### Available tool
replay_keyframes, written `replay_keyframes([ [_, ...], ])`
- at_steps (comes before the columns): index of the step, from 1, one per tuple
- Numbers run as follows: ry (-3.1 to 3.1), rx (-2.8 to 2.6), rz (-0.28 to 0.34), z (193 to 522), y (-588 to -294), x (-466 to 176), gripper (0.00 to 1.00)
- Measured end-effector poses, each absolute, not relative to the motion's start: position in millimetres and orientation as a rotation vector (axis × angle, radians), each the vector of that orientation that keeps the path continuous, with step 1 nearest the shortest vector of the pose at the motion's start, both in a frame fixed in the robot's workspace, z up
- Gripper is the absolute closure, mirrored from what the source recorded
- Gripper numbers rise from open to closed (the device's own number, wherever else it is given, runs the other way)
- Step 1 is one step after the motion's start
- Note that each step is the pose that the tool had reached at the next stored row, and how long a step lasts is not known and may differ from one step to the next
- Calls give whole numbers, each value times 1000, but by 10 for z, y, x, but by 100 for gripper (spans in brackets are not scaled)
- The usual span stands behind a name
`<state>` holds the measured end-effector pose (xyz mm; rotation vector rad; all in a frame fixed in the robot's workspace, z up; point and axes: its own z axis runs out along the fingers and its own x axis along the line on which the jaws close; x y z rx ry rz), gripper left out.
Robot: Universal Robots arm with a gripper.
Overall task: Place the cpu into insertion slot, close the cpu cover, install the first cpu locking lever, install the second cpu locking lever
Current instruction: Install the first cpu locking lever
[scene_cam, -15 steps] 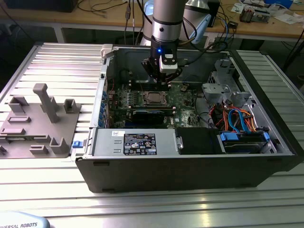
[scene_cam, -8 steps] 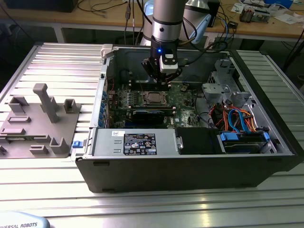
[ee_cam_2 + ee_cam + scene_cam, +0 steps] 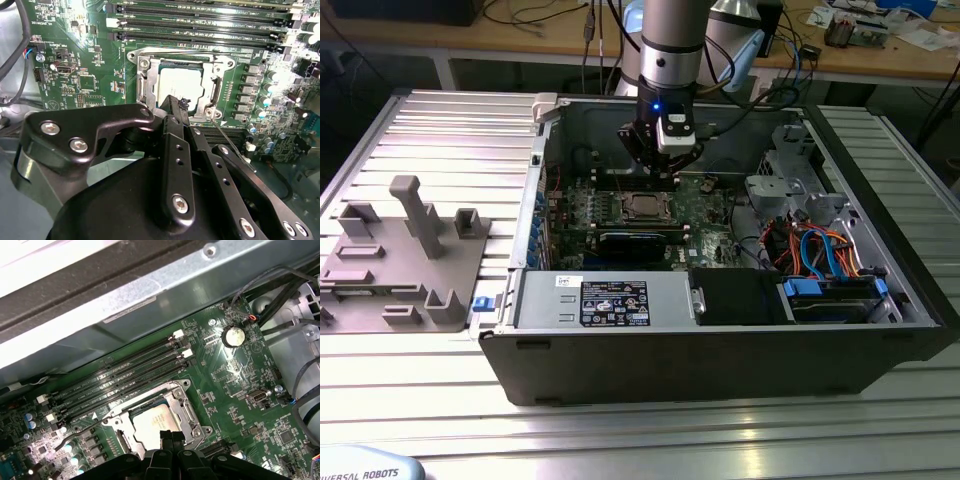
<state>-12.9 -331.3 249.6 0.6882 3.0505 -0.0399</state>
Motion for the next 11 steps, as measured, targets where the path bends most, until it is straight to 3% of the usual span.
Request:
replay_keyframes([
  [11,3055,666,-40,2496,-3313,-129,89],
])
